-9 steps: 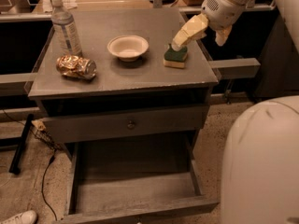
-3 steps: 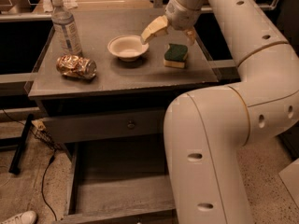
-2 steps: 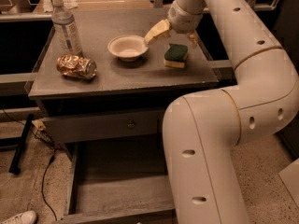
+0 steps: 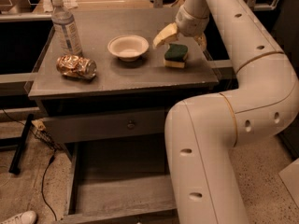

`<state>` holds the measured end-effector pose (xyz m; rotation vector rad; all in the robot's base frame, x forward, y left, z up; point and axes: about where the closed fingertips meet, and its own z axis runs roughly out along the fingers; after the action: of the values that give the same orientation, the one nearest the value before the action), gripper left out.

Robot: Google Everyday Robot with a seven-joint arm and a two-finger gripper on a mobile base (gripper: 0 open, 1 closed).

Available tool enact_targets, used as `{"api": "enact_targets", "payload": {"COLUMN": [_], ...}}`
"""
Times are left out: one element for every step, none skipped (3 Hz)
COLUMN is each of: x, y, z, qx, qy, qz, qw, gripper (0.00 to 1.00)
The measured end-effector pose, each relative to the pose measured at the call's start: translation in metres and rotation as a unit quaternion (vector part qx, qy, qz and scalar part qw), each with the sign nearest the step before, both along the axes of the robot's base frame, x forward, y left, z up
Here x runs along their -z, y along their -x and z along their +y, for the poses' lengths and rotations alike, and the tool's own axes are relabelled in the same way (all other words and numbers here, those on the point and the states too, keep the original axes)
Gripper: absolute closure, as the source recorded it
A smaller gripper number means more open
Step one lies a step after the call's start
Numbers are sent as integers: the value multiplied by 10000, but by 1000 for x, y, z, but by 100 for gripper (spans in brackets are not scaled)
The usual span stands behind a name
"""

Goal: Place sponge into middle drawer

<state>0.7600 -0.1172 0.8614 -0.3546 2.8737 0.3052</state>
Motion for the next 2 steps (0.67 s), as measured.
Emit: {"api": "enact_targets", "payload": {"x": [18,20], "y": [-4,-13], "z": [-13,-9], "qx": [337,345], "qy": [368,312], "qz": [176,32], "qw": [9986,9989], "gripper": [0,0]}}
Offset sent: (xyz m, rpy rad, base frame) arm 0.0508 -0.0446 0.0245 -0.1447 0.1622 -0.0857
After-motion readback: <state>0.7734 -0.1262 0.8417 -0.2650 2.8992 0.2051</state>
